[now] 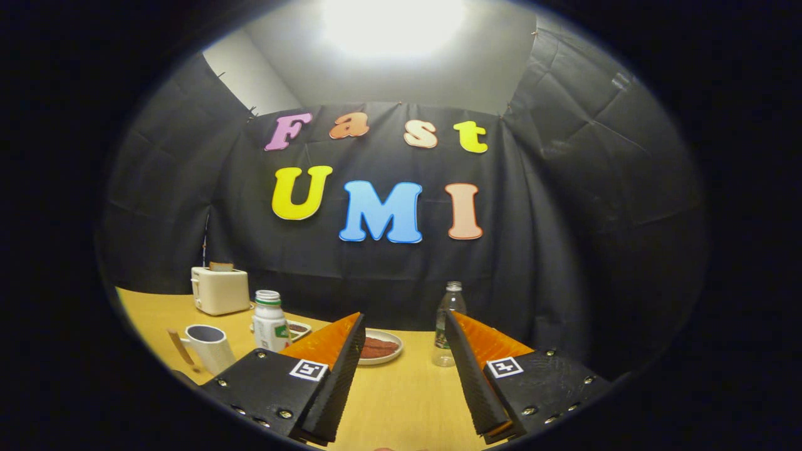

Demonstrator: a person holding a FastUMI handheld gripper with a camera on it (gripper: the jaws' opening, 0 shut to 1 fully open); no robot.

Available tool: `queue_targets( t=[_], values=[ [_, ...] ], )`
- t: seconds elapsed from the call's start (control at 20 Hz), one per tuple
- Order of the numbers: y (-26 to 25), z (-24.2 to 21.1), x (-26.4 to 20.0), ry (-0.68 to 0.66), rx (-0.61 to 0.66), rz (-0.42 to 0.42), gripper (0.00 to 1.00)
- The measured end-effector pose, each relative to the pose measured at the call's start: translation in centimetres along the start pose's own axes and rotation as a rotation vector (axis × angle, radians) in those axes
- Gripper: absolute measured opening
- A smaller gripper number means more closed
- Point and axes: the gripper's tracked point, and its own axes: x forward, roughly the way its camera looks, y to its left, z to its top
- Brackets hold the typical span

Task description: Take the bottle from table, then pour the juice into the cup, finally place the bottle on the coaster

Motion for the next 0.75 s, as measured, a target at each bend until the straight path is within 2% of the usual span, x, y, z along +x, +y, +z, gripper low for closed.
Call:
queue_targets(
  t=[0.45, 0.6, 0.75],
  values=[
    [-7.5, -5.1, -2.1, 0.045, 0.094, -0.051, 0.78],
    [-8.1, -6.2, -2.5, 0.064, 0.126, -0.060, 0.78],
    [-8.1, -8.7, -2.9, 0.162, 0.145, -0.057, 0.78]
  ],
)
